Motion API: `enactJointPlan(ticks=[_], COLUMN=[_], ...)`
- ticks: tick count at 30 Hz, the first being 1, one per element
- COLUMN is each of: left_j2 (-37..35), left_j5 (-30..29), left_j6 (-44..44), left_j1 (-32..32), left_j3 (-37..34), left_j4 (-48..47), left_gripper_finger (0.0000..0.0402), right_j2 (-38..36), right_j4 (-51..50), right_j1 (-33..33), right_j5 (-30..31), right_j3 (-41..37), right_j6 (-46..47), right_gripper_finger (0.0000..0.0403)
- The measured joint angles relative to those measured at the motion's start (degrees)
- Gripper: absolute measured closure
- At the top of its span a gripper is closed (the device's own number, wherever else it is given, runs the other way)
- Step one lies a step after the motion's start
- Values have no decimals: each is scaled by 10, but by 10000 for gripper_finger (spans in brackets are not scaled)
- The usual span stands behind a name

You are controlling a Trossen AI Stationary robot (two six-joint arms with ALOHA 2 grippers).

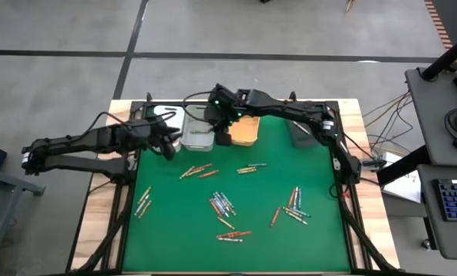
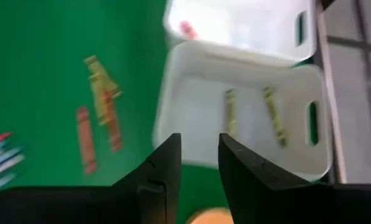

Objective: Sort crayons
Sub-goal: Put the green crayon into the gray bin

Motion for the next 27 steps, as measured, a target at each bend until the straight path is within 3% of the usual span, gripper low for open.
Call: enactJointPlan(ticks=[13, 24, 27], left_j2=[85, 195, 221], left_j5=[66, 79, 113], left_j6=[-202, -379, -402], left_j1=[-106, -201, -217], left_j3=[0, 0, 0], left_j4=[-63, -152, -154], left_gripper_finger=[324, 324, 324], right_j2=[-77, -169, -196], right_j4=[-216, -186, -161], right_j1=[93, 139, 143], right_j5=[-4, -2, -2], right_j3=[-18, -192, -241], right_j6=[14, 60, 69], right_gripper_finger=[310, 310, 310])
